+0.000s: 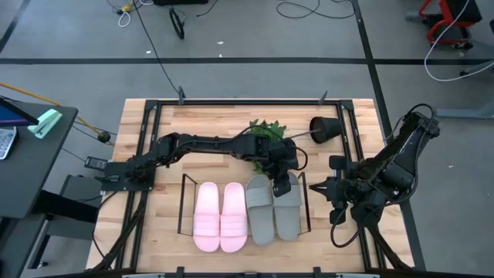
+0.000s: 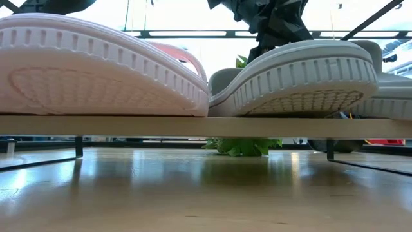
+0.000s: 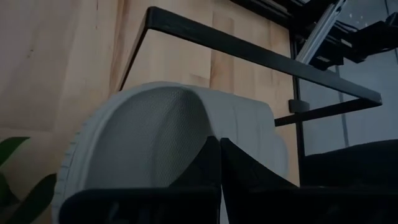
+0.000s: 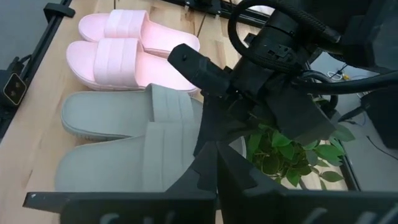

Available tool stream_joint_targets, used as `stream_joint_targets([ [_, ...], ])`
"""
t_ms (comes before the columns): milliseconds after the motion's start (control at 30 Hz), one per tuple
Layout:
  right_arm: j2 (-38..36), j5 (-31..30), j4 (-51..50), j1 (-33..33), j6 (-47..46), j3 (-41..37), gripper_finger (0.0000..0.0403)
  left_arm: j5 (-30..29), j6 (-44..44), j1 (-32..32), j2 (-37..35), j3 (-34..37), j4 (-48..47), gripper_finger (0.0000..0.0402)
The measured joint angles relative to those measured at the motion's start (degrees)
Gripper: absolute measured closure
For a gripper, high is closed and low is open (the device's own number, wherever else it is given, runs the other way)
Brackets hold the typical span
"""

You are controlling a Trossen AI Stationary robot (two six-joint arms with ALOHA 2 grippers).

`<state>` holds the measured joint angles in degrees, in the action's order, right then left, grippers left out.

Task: Pick and place slides into the shelf
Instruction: Put the gray slipper on the shelf

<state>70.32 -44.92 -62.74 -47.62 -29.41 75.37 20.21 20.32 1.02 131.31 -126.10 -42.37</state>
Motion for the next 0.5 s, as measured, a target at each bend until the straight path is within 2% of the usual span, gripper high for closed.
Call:
stream_joint_targets([
  [200,0.0,0.0,0.0,0.0,0.0,0.0,0.0403,-0.6,-0.7,0.0,0.0,0.0,0.0,0.0401],
  [500,0.0,0.0,0.0,0.0,0.0,0.0,0.0403,-2.7,-0.4,1.0,-0.2,7.5,4.0,0.0401],
])
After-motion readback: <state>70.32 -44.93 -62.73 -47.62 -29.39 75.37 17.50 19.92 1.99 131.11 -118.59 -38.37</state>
